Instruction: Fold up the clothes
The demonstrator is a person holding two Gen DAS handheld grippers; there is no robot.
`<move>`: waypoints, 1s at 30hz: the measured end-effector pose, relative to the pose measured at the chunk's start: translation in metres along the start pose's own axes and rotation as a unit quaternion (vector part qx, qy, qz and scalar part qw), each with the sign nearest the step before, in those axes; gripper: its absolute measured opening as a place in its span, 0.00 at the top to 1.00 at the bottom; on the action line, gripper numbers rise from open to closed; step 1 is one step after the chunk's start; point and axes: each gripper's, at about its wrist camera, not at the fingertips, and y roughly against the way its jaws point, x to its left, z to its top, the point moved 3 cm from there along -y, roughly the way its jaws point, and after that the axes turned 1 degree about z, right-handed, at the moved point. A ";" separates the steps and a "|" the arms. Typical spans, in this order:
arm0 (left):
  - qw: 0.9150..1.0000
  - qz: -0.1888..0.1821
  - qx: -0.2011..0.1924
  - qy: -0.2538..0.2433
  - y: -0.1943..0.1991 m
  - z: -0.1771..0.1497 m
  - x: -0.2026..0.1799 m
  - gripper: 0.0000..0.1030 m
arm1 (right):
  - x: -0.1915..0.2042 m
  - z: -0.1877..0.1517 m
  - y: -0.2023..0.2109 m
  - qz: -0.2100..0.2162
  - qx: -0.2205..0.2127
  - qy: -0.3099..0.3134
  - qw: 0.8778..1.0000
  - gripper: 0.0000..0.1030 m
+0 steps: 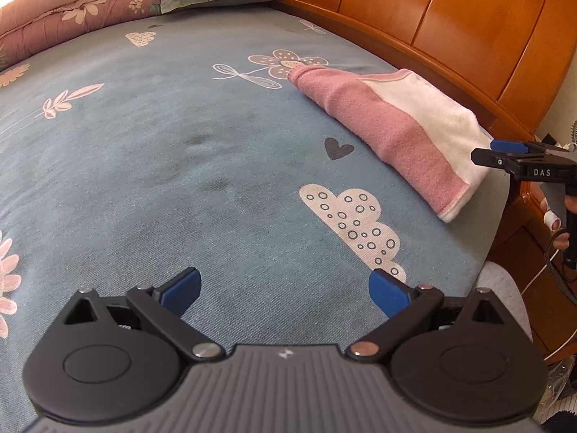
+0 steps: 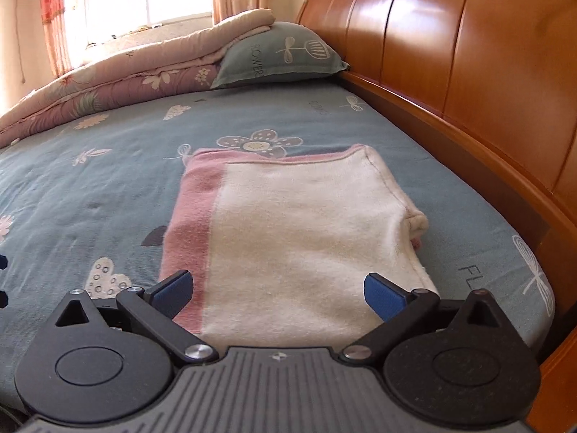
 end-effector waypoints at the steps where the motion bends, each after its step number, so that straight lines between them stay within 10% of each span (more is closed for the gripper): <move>1: 1.000 0.003 0.000 0.001 0.001 0.000 0.000 0.04 | 0.007 -0.002 -0.004 0.000 0.007 0.014 1.000 0.00; 14: 1.000 0.005 0.003 -0.001 0.006 -0.007 -0.002 0.04 | 0.047 -0.023 -0.007 0.038 0.049 0.024 0.998 0.00; 30: 1.000 -0.001 0.007 -0.026 0.000 -0.013 -0.009 0.04 | -0.035 -0.004 -0.012 -0.087 -0.001 -0.056 0.995 0.00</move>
